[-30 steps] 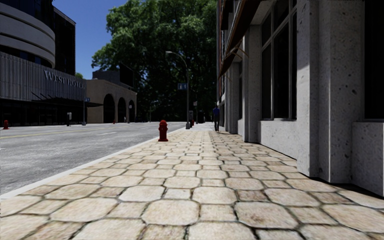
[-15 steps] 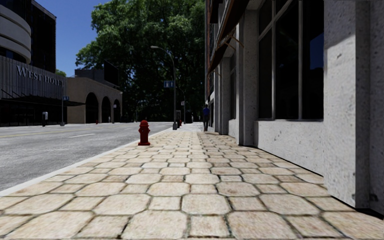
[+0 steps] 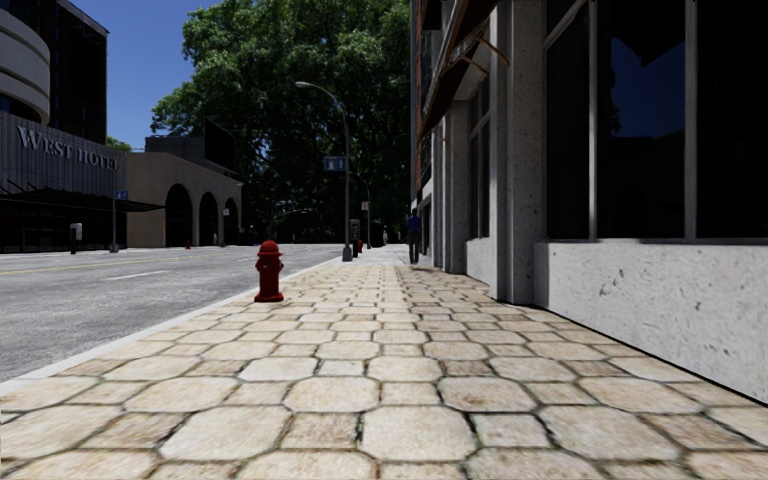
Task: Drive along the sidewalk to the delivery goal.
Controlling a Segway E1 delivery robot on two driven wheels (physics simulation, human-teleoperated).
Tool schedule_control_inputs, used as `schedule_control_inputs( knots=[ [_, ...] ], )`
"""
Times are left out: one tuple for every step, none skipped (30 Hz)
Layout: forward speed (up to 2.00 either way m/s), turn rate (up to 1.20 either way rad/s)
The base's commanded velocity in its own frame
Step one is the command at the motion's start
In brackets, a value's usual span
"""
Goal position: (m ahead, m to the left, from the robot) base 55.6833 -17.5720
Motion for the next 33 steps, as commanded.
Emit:
schedule_control_inputs(
  knots=[
    [2.00,0.00],
    [2.00,0.00],
    [2.00,0.00],
    [2.00,0.00],
    [2.00,0.00],
    [2.00,0.00],
    [2.00,0.00],
    [2.00,0.00],
    [2.00,0.00],
    [2.00,0.00],
    [2.00,0.00],
    [2.00,0.00],
    [2.00,0.00],
    [2.00,0.00],
    [2.00,0.00],
    [2.00,0.00],
    [2.00,0.00],
    [2.00,0.00],
    [2.00,0.00],
    [2.00,0.00],
    [2.00,0.00],
    [2.00,0.00],
    [2.00,0.00],
    [2.00,0.00],
    [2.00,0.00],
    [2.00,0.00],
    [2.00,0.00],
    [2.00,0.00],
    [2.00,0.00],
    [2.00,0.00],
    [2.00,0.00],
    [2.00,0.00],
    [2.00,0.00]
  ],
)
